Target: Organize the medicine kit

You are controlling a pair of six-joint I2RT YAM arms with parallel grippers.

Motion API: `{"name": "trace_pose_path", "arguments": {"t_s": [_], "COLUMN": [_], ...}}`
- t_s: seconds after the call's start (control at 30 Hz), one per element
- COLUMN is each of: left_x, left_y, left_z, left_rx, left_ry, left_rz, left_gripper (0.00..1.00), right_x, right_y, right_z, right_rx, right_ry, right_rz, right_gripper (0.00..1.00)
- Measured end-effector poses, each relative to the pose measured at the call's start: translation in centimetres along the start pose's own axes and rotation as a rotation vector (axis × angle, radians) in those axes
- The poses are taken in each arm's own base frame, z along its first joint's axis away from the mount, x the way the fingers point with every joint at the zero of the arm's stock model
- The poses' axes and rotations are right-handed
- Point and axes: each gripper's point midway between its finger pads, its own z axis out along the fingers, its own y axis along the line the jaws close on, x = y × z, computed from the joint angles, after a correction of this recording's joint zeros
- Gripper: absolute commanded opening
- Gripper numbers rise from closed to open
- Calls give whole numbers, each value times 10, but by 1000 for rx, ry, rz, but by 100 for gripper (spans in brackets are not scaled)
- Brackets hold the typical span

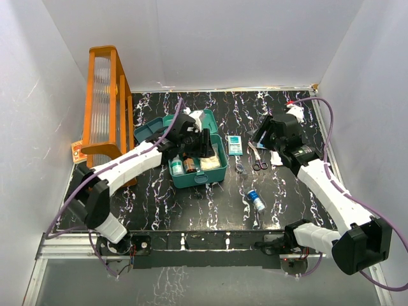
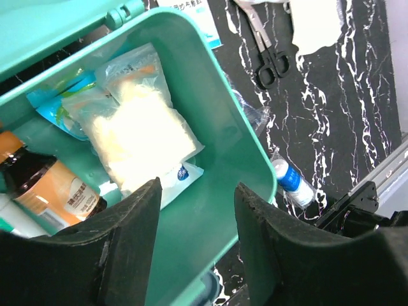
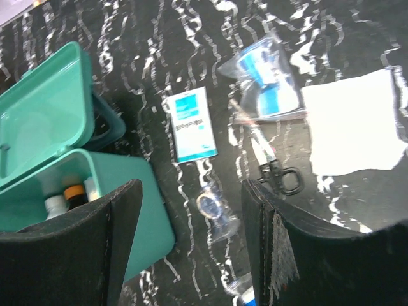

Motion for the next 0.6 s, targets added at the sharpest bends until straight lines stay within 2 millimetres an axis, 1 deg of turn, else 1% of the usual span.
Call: {"name": "trace_pose_path", "arguments": {"t_s": [0.07, 0.1, 0.17, 0.27, 0.4, 0.53, 0.57, 0.6], "left_x": [-8, -13, -23, -39, -59, -74, -77, -79], "left_y": [-4, -6, -10, -16, -24, -26, -25, -24], "left_z": [-14, -21, -38, -67, -110, -150, -159, -166], "left_rx": [7, 8, 9, 7, 7, -11, -20, -30], "left_ry": [-35, -54, -102, -185, -311, -428, -456, -480], "left_rz": [30, 45, 77, 128, 187, 221, 227, 233], "left_gripper": [57, 60, 68, 76, 83, 93, 98, 99], "right_x": [-5, -8, -12, -18, -13, -7, -7, -5], "right_y": [-12, -19, -34, -63, -102, -131, -138, -144], "right_z": [2, 2, 4, 12, 27, 38, 40, 41], "right_rx": [45, 70, 122, 213, 316, 375, 385, 395], "right_ry": [-18, -27, -38, -36, 18, 70, 82, 95], "right_rz": [-4, -8, -13, -13, 8, 35, 46, 55], "right_gripper": [64, 67, 69, 70, 70, 70, 70, 70]}}
